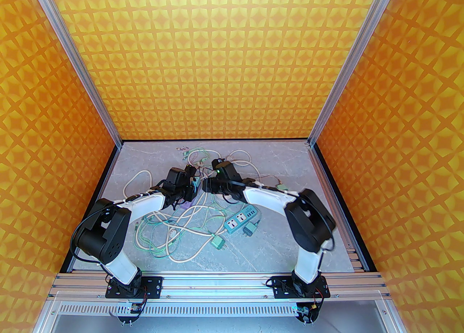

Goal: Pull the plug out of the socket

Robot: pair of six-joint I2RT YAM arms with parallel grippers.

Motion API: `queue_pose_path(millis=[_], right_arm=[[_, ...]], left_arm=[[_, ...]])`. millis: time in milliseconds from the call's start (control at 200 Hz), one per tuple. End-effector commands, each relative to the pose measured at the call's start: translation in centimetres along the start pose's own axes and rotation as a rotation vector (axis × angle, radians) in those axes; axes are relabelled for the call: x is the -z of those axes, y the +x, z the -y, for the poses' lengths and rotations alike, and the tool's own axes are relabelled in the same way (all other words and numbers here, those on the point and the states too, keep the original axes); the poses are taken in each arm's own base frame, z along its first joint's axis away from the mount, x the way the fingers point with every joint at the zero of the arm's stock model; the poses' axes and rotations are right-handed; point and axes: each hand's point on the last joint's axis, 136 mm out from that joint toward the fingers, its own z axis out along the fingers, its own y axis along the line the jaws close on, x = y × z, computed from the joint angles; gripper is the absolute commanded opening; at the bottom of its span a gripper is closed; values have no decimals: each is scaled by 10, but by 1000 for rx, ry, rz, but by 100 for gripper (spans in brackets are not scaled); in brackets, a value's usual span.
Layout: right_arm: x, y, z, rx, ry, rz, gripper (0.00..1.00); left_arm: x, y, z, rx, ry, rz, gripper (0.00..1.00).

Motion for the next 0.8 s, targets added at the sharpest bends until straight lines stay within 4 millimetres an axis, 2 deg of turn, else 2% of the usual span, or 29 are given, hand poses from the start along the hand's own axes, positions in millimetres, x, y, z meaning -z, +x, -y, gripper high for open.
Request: queue_pose_path(millis=[0, 205, 345, 565, 795], right_arm=[[-16, -11, -15, -38, -75, -3, 27], [-38, -28, -15, -81, -97, -2, 26], [-49, -31, -15, -94, -102, -15, 26], [-65, -13, 1, -107, -64, -71, 27], [-67, 9, 21, -108, -8, -108, 25]], left_arm=[[0, 1, 6, -32, 2, -13, 20], [-3, 6, 7, -32, 4, -33, 20], [-3, 6, 7, -29, 4, -34, 19], [-2, 5, 8, -29, 5, -34, 19], [0, 1, 8, -20, 0, -31, 19]])
